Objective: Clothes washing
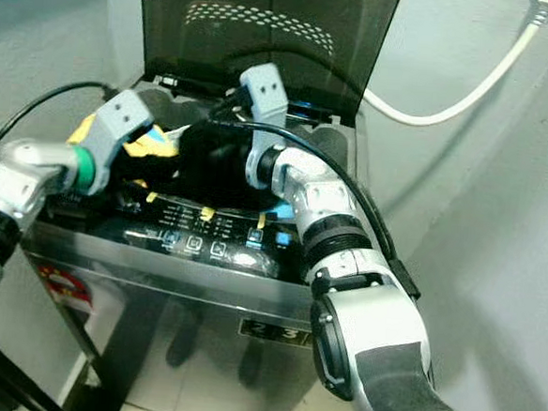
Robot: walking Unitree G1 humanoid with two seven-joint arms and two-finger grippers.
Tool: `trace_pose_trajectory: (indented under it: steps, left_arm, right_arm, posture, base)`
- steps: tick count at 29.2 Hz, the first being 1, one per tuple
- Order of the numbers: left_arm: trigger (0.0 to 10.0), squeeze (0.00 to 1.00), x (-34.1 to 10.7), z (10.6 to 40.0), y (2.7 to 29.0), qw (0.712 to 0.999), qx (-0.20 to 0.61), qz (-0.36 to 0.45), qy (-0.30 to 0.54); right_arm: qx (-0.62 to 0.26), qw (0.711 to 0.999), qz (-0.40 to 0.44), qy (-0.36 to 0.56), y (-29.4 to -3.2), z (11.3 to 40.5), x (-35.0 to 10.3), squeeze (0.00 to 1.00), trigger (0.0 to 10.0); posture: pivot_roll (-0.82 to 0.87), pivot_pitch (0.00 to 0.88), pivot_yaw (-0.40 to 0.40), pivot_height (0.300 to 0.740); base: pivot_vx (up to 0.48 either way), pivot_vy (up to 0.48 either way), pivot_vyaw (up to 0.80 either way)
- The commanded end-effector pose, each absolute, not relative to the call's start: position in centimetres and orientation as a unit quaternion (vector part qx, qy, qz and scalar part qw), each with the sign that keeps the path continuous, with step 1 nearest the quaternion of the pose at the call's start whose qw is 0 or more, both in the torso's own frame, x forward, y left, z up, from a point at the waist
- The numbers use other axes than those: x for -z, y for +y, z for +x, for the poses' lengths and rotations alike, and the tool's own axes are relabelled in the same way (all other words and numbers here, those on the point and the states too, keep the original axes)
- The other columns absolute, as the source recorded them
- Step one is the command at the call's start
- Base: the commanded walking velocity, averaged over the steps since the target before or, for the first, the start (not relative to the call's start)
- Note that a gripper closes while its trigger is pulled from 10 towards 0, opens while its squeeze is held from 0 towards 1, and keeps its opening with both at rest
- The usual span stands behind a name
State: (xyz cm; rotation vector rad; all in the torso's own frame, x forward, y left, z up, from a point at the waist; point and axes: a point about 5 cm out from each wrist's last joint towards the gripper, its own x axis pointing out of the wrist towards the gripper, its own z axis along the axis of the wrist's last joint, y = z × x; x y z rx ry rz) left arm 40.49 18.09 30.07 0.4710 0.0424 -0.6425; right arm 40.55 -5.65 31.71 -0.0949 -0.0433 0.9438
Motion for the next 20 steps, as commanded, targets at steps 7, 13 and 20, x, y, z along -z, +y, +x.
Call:
trace_pose_trajectory:
  steps: [7, 13, 20]
  left_arm:
    - [10.0, 1.0, -30.9, 40.1, 17.9, 0.924, 0.341, 0.165, -0.058]
    - [10.0, 1.0, -31.6, 40.0, 18.0, 0.922, 0.332, 0.184, -0.074]
    - [10.0, 1.0, -31.8, 39.9, 17.9, 0.915, 0.349, 0.19, -0.073]
  right_arm:
    - [-0.465, 0.882, -0.081, 0.0, -5.4, 40.3, -30.8, 1.0, 10.0]
    - [-0.458, 0.885, -0.081, 0.003, -5.6, 40.3, -31.2, 1.0, 10.0]
    - [-0.428, 0.899, -0.095, 0.009, -6.4, 40.7, -31.4, 1.0, 10.0]
  posture:
    - [0.07, 0.074, 0.009, 0.74]
    - [0.08, 0.063, 0.012, 0.74]
    - [0.08, 0.05, 0.018, 0.74]
  base:
    - [0.0, 0.0, 0.0]
    - [0.0, 0.0, 0.0]
    - [0.0, 0.0, 0.0]
